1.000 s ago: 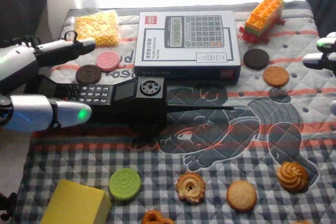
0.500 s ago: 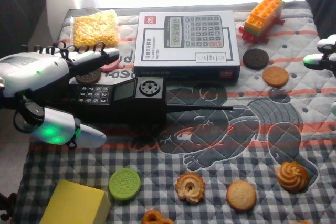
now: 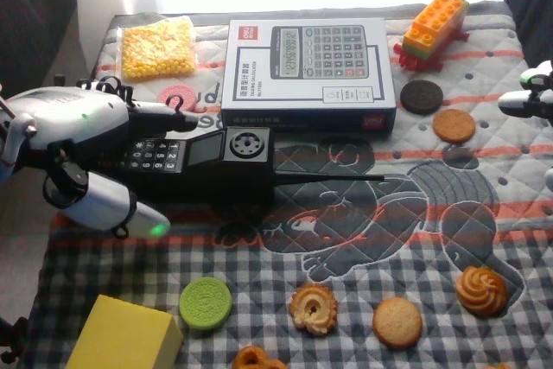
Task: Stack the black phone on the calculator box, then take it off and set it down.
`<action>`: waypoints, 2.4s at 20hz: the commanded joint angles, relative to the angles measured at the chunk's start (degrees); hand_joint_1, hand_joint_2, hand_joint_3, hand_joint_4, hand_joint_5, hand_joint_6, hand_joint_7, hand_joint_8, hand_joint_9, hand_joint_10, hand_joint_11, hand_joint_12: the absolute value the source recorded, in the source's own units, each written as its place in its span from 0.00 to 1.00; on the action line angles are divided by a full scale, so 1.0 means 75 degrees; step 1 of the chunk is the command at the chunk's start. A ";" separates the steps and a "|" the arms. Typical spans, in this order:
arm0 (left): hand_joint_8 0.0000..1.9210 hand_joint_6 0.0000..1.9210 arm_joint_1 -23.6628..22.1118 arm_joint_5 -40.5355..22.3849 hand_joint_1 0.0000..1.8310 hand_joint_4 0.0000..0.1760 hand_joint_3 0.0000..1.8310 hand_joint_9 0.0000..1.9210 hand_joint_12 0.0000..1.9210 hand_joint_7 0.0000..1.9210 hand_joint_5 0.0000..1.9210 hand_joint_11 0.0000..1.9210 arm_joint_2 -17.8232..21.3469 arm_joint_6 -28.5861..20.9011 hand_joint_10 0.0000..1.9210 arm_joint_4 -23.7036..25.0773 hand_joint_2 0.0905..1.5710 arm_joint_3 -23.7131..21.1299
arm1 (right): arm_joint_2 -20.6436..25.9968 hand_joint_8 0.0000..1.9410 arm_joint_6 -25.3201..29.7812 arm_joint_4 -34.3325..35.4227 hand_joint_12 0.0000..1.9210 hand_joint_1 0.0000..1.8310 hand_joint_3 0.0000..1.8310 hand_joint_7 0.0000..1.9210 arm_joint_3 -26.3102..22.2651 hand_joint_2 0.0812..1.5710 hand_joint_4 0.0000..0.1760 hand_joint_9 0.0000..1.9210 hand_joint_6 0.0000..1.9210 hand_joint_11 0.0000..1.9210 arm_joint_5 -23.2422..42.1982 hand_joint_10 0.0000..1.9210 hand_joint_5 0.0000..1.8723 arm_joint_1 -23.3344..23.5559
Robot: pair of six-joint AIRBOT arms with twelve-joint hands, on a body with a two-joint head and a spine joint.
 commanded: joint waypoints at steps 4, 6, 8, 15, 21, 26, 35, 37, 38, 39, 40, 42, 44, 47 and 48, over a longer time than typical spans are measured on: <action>0.71 0.47 -0.0062 -0.0762 0.67 0.00 0.00 0.40 0.81 0.46 0.46 0.27 -0.0053 -0.0016 0.56 -0.0339 0.73 0.0059 | 0.0052 0.00 0.0020 0.0178 0.15 0.06 0.00 0.18 -0.0012 0.82 0.57 0.19 0.00 0.16 0.0890 0.00 0.21 0.0082; 0.69 0.48 -0.0020 -0.0907 0.68 0.00 0.00 0.46 0.82 0.49 0.46 0.38 -0.0068 -0.0042 0.63 -0.0396 0.72 0.0010 | 0.0047 0.00 0.0020 0.0178 0.13 0.06 0.00 0.19 -0.0014 0.83 0.53 0.20 0.00 0.18 0.0890 0.00 0.21 0.0066; 0.60 0.46 -0.0020 -0.0904 0.68 0.00 0.00 0.47 0.82 0.53 0.49 0.42 0.0009 -0.0053 0.60 -0.0269 0.70 -0.0107 | 0.0047 0.00 0.0020 0.0178 0.12 0.06 0.00 0.19 -0.0017 0.83 0.50 0.20 0.00 0.18 0.0891 0.00 0.22 0.0041; 0.61 0.50 -0.0240 -0.1597 0.67 0.00 0.00 0.49 0.71 0.51 0.46 0.42 0.0818 -0.1203 0.52 0.1565 0.71 -0.1094 | 0.0046 0.00 0.0021 0.0193 0.12 0.09 0.00 0.20 -0.0017 0.84 0.44 0.20 0.00 0.19 0.0891 0.00 0.22 0.0003; 0.52 0.53 -0.1130 -0.1749 0.75 0.00 0.00 0.52 0.65 0.51 0.45 0.45 0.0700 -0.1896 0.59 0.2664 0.69 -0.1018 | 0.0034 0.00 0.0021 0.0198 0.13 0.08 0.00 0.21 -0.0015 0.83 0.50 0.23 0.00 0.23 0.0891 0.00 0.23 0.0007; 0.60 0.58 -0.2029 -0.1382 0.66 0.00 0.00 0.42 0.73 0.48 0.44 0.27 0.0139 -0.1899 0.47 0.2623 0.72 -0.0331 | -0.0002 0.00 0.0021 0.0201 0.13 0.07 0.00 0.20 -0.0010 0.83 0.55 0.23 0.00 0.23 0.0891 0.01 0.22 0.0012; 0.53 0.58 -0.3131 -0.0031 0.74 0.00 0.00 0.47 0.60 0.49 0.43 0.33 -0.1875 -0.1904 0.63 0.1509 0.71 0.2111 | -0.0109 0.00 0.0021 0.0190 0.12 0.08 0.00 0.20 0.0057 0.84 0.57 0.22 0.00 0.22 0.0890 0.01 0.22 0.0059; 0.54 0.58 -0.3131 0.0134 0.69 0.00 0.00 0.48 0.57 0.52 0.43 0.34 -0.2158 -0.1907 0.42 0.1411 0.71 0.2421 | -0.0125 0.00 0.0021 0.0188 0.23 0.09 0.00 0.20 0.0067 0.84 0.51 0.25 0.00 0.19 0.0890 0.00 0.23 0.0059; 0.54 0.56 -0.3131 0.0210 0.67 0.00 0.00 0.51 0.55 0.53 0.45 0.34 -0.2275 -0.1909 0.29 0.1371 0.71 0.2559 | -0.0132 0.00 0.0021 0.0188 0.24 0.09 0.00 0.19 0.0071 0.84 0.51 0.23 0.00 0.17 0.0890 0.00 0.23 0.0059; 0.52 0.56 -0.3132 0.0320 0.73 0.00 0.01 0.47 0.54 0.52 0.45 0.33 -0.2483 -0.1910 0.56 0.1317 0.70 0.2777 | -0.0143 0.00 0.0021 0.0188 0.27 0.10 0.00 0.20 0.0078 0.84 0.53 0.25 0.00 0.17 0.0890 0.00 0.23 0.0059; 0.52 0.59 -0.3131 0.0400 0.68 0.00 0.00 0.47 0.54 0.52 0.45 0.30 -0.2615 -0.1910 0.38 0.1293 0.71 0.2909 | -0.0150 0.00 0.0021 0.0188 0.32 0.09 0.00 0.20 0.0081 0.84 0.51 0.26 0.00 0.17 0.0890 0.00 0.23 0.0059; 0.51 0.55 -0.3090 0.0487 0.67 0.00 0.00 0.54 0.56 0.54 0.46 0.33 -0.2758 -0.1912 0.22 0.1272 0.70 0.3037 | -0.0158 0.00 0.0021 0.0186 0.34 0.09 0.00 0.21 0.0084 0.84 0.51 0.27 0.00 0.18 0.0890 0.01 0.23 0.0066; 0.51 0.56 -0.2994 0.0533 0.68 0.00 0.00 0.55 0.56 0.55 0.44 0.33 -0.2777 -0.1910 0.15 0.1261 0.70 0.3022 | -0.0161 0.00 0.0021 0.0187 0.34 0.09 0.00 0.20 0.0085 0.84 0.54 0.27 0.00 0.18 0.0890 0.00 0.23 0.0068; 0.04 0.07 -0.2838 0.0541 0.56 0.00 0.00 0.42 0.57 0.42 0.35 0.14 -0.2772 -0.1901 0.06 0.1264 0.62 0.2972 | -0.0164 0.00 0.0021 0.0188 0.32 0.08 0.00 0.21 0.0081 0.83 0.58 0.25 0.00 0.16 0.0890 0.00 0.23 0.0059; 0.01 0.01 -0.2787 0.0541 0.50 0.00 0.00 0.38 0.56 0.38 0.30 0.11 -0.2772 -0.1902 0.03 0.1264 0.60 0.2954 | -0.0170 0.00 0.0021 0.0188 0.26 0.08 0.00 0.21 0.0081 0.84 0.54 0.23 0.00 0.16 0.0890 0.00 0.24 0.0059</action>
